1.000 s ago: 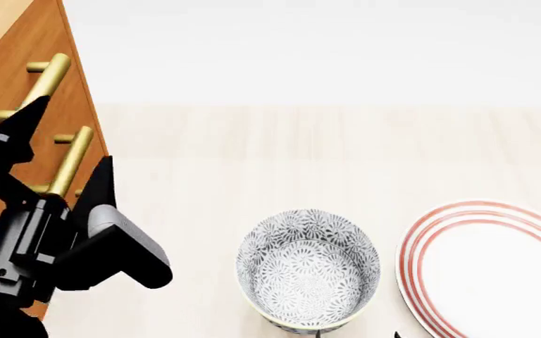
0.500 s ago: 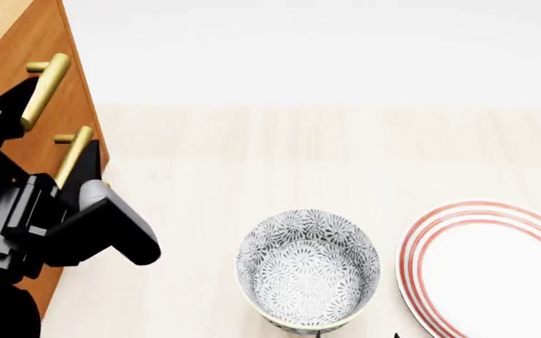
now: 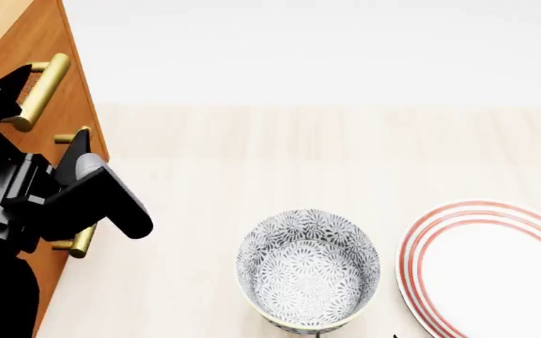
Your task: Open the top drawer of the cabinet.
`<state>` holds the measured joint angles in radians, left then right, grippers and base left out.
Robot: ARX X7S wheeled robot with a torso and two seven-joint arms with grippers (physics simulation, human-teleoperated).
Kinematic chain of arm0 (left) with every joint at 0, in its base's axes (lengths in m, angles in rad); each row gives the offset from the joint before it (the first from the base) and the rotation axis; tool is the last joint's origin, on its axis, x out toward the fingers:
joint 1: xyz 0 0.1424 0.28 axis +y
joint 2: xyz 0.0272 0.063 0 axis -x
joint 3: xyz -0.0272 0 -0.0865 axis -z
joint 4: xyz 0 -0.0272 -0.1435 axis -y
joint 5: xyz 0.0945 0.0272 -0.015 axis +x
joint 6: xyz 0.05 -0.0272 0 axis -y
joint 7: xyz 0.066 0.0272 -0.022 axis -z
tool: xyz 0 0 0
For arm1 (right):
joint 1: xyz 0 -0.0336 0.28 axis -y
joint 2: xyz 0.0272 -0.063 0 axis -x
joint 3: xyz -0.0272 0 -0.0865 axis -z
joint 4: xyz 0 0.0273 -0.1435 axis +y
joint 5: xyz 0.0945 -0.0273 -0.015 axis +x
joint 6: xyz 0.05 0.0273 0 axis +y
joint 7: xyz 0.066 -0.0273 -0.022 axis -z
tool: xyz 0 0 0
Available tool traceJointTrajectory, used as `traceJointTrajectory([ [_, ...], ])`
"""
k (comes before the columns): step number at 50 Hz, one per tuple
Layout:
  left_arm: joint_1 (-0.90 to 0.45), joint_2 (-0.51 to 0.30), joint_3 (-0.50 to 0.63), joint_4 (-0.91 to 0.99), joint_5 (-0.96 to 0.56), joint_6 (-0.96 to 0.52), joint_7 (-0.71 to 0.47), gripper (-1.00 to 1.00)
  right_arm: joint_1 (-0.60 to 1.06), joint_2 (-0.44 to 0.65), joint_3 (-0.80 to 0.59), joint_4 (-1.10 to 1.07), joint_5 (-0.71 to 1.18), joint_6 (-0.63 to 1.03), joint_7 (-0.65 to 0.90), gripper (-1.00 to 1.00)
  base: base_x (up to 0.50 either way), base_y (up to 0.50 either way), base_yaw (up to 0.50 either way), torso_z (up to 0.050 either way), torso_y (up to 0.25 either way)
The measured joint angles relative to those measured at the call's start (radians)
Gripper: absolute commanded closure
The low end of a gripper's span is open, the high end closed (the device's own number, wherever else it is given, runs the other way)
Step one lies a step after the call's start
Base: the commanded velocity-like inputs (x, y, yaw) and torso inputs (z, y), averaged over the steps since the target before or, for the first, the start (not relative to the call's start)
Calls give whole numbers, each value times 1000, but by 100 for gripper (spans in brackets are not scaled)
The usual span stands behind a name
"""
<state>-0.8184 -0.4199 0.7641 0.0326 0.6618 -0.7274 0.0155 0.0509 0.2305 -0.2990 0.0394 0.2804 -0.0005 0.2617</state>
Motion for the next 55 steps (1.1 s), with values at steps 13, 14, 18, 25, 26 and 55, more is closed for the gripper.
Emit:
traceJointTrajectory([
  [13, -24, 10, -6, -57, -8, -1, -5, -100, 2, 4, -4, 1, 10, 4, 0, -100, 0, 0, 0, 0, 0],
  [14, -25, 10, -6, -61, -8, -1, -5, -100, 2, 4, -5, 0, 11, 4, 0, -100, 0, 0, 0, 0, 0],
  [18, -28, 12, -5, -75, -9, 0, -8, -100, 2, 5, -5, 0, 14, 6, 1, -100, 0, 0, 0, 0, 0],
  [25, -33, 18, -3, -103, -11, 3, -15, -100, 2, 6, -8, 1, 18, 6, 2, -100, 0, 0, 0, 0, 0],
  [26, -34, 18, -3, -107, -11, 3, -16, -100, 2, 7, -8, 1, 19, 6, 2, -100, 0, 0, 0, 0, 0],
  [55, -52, 35, -2, -223, -16, 32, -74, -100, 5, 12, -19, 14, 32, 3, 3, -100, 0, 0, 0, 0, 0],
])
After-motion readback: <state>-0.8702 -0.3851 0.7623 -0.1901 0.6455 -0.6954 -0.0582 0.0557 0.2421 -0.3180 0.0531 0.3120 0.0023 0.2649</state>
